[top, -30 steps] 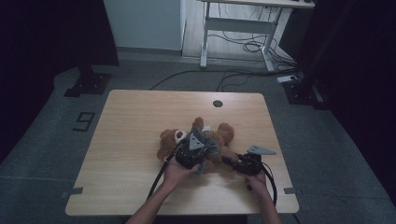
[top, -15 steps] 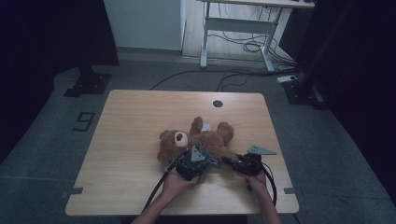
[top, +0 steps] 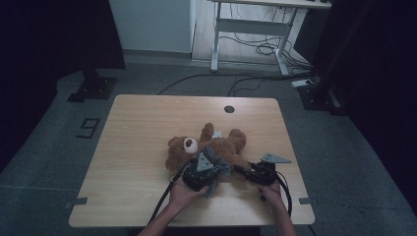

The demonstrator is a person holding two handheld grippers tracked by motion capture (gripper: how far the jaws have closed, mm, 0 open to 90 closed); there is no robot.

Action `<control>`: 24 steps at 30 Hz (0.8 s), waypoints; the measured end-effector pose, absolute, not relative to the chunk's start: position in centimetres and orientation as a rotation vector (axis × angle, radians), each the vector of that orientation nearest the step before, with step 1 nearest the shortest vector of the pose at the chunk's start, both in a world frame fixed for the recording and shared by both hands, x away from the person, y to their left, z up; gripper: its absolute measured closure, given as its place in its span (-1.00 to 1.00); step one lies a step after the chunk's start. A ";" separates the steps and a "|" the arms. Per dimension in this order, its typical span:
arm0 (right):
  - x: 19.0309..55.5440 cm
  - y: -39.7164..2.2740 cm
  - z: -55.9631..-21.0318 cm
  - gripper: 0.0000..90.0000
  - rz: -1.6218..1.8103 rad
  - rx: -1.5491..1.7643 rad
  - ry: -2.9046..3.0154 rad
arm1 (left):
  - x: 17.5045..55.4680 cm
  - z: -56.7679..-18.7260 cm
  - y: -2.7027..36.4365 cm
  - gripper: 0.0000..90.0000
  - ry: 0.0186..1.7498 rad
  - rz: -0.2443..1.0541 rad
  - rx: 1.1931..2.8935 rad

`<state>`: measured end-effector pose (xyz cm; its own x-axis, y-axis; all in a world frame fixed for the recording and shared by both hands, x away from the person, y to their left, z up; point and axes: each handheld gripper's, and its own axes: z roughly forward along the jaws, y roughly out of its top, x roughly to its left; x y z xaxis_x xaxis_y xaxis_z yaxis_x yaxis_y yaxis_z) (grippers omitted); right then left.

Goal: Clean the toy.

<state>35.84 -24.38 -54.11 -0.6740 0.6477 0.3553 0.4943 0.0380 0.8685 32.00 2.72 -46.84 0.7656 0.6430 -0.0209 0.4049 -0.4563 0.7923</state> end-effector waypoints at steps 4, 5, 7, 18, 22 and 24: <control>35.8 -24.4 -54.1 0.23 1.717 1.201 2.158 | 32.8 -44.7 2.6 0.68 0.769 0.373 2.078; 35.8 -24.3 -54.1 0.23 1.718 1.202 2.157 | 33.2 -43.9 2.4 0.68 0.766 0.378 2.068; 35.8 -24.3 -54.1 0.23 1.719 1.206 2.157 | 33.7 -43.4 1.9 0.68 0.759 0.371 2.065; 35.8 -24.5 -54.0 0.23 1.728 1.202 2.159 | 34.9 -46.6 -0.7 0.69 0.777 0.301 2.150; 35.8 -24.5 -54.0 0.23 1.713 1.199 2.165 | 34.6 -47.3 -0.7 0.69 0.769 0.290 2.170; 35.8 -24.5 -54.0 0.22 1.710 1.198 2.165 | 34.4 -47.5 -0.7 0.69 0.763 0.289 2.182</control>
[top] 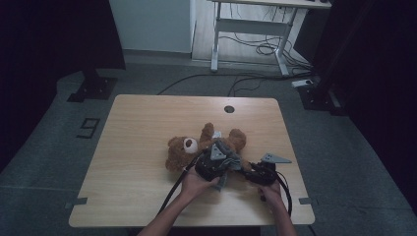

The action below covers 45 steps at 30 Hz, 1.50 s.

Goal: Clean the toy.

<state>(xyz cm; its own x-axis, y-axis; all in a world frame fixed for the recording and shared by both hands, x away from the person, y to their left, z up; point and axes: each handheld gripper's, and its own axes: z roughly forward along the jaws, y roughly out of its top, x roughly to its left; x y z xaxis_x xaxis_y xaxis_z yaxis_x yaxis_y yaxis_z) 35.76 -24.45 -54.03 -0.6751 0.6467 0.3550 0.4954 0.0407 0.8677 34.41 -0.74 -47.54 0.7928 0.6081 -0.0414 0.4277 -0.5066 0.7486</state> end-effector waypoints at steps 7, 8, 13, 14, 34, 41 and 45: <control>35.7 -24.5 -54.2 0.13 1.690 1.180 2.171 | 34.0 -49.0 0.0 0.69 0.771 0.216 2.180; 35.7 -24.6 -54.2 0.08 1.679 1.173 2.178 | 34.0 -49.0 0.0 0.69 0.771 0.216 2.180; 35.5 -25.4 -54.0 -0.23 1.662 1.231 2.163 | 33.8 -49.3 0.0 0.69 0.770 0.210 2.173; 35.5 -25.6 -54.0 -0.29 1.665 1.249 2.152 | 33.8 -49.3 0.1 0.69 0.772 0.209 2.167; 35.0 -26.5 -54.1 0.27 1.689 1.206 2.195 | 32.6 -51.7 2.4 0.69 0.814 0.213 2.183; 35.0 -26.5 -53.9 0.27 1.713 1.188 2.185 | 32.0 -50.4 2.6 0.69 0.803 0.245 2.134; 35.1 -26.3 -53.9 0.28 1.722 1.198 2.161 | 32.3 -48.6 1.8 0.69 0.780 0.279 2.090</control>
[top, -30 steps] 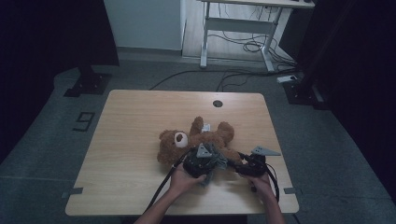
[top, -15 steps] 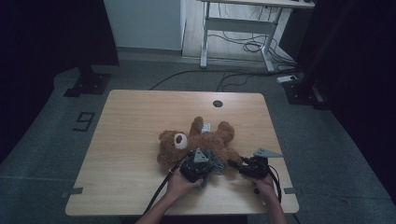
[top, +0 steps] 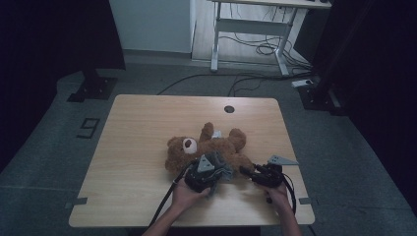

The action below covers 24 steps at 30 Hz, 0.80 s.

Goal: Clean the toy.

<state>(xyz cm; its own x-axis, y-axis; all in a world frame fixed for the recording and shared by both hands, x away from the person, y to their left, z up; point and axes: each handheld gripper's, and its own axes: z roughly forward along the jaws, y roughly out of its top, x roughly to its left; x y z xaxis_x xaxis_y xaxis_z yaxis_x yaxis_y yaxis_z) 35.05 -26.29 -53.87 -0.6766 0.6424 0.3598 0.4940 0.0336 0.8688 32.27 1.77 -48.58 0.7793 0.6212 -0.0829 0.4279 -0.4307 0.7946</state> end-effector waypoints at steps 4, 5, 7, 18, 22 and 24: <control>35.1 -26.1 -53.9 0.28 1.715 1.198 2.161 | 33.2 -46.4 -0.6 0.70 0.741 0.307 2.071; 35.0 -26.1 -53.9 0.28 1.714 1.197 2.159 | 33.5 -46.1 -1.2 0.70 0.734 0.308 2.076; 35.0 -26.1 -53.8 0.28 1.706 1.189 2.161 | 34.0 -45.8 -2.3 0.69 0.728 0.309 2.093; 35.1 -26.1 -54.1 0.30 1.667 1.206 2.177 | 34.5 -47.9 -4.3 0.72 0.699 0.326 2.204; 35.2 -26.2 -54.1 0.30 1.671 1.209 2.172 | 34.2 -48.4 -3.5 0.73 0.705 0.283 2.209; 35.2 -26.2 -54.1 0.30 1.677 1.226 2.166 | 34.0 -48.9 -3.2 0.73 0.709 0.274 2.215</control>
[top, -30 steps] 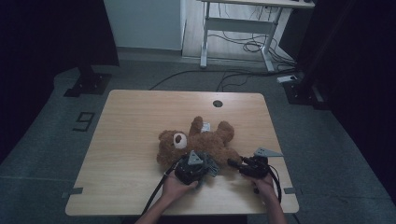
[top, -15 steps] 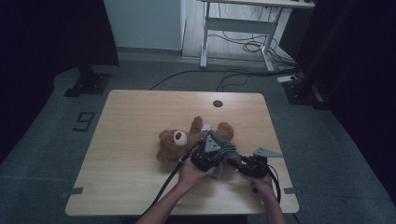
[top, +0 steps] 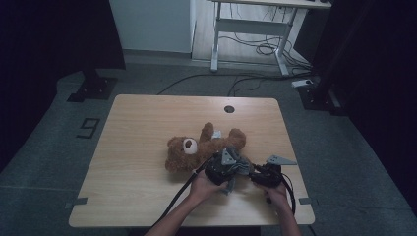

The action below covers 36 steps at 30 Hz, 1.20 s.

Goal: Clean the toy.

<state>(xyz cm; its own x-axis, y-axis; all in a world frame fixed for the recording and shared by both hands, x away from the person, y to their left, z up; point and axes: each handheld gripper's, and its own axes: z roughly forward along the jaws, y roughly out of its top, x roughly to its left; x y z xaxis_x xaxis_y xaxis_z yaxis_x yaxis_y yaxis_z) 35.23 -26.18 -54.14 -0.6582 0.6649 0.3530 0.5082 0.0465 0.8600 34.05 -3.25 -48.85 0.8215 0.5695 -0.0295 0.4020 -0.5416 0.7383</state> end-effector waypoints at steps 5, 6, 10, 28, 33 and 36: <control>35.3 -26.3 -54.2 0.30 1.684 1.254 2.150 | 33.7 -50.5 -3.6 0.73 0.702 0.260 2.304; 35.3 -26.4 -54.2 0.30 1.694 1.256 2.144 | 33.6 -50.9 -3.7 0.73 0.701 0.262 2.329; 35.3 -26.5 -54.1 0.30 1.701 1.252 2.143 | 33.5 -51.7 -3.3 0.73 0.727 0.250 2.318; 35.4 -26.8 -54.5 0.30 1.725 1.226 2.181 | 32.6 -49.7 5.2 0.72 0.871 0.231 2.084; 35.5 -26.8 -54.7 0.30 1.724 1.222 2.192 | 33.3 -47.6 7.0 0.72 0.885 0.293 2.033; 35.5 -26.7 -54.7 0.30 1.721 1.228 2.191 | 34.2 -45.8 6.9 0.72 0.864 0.351 2.040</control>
